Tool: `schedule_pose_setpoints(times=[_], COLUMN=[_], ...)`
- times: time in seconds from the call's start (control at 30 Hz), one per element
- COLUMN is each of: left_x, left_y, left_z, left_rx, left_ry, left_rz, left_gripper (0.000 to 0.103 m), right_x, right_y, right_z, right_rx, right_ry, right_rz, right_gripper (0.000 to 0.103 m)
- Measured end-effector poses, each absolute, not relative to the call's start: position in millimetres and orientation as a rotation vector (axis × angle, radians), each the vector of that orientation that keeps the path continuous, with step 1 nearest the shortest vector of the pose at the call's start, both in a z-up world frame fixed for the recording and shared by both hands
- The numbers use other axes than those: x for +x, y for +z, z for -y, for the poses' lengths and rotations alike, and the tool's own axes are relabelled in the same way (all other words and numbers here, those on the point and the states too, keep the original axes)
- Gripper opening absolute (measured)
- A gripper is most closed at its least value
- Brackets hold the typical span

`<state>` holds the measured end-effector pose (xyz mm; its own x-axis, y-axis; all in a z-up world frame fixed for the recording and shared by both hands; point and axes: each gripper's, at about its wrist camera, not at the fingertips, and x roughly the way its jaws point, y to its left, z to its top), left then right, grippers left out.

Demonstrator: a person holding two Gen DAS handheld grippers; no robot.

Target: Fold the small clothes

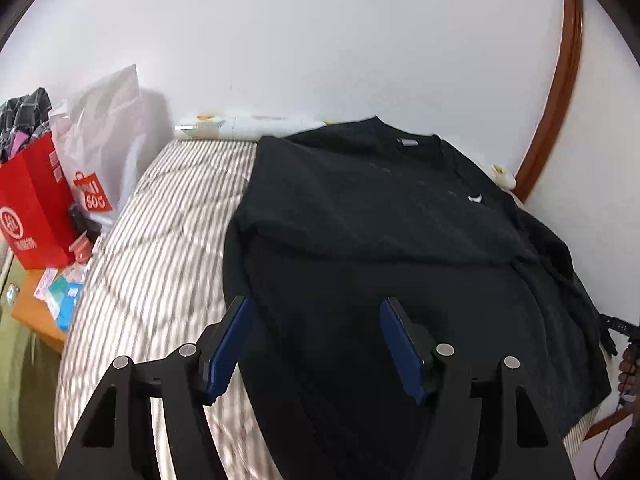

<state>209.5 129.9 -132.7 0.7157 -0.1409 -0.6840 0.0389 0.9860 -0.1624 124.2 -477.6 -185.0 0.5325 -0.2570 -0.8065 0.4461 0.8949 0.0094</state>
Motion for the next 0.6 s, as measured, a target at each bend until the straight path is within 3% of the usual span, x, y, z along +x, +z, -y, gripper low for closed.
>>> schedule_pose_setpoints(times=[0.47,0.6], left_x=[183.1,179.7], left_y=[-118.3,-117.2], left_z=[-109.1,-109.2], left_rx=[-0.168,-0.151], left_ry=[-0.046,-0.052], left_rz=[-0.809,-0.805], left_gripper=[0.065,0.065], right_x=[196.4,160.9], right_y=[-212.4,-193.9], right_z=[431.1,444.8], right_rx=[0.057,0.078], right_ry=[-0.274,-0.333], right_rz=[-0.908,-0.849], right_gripper=[0.063,0.063])
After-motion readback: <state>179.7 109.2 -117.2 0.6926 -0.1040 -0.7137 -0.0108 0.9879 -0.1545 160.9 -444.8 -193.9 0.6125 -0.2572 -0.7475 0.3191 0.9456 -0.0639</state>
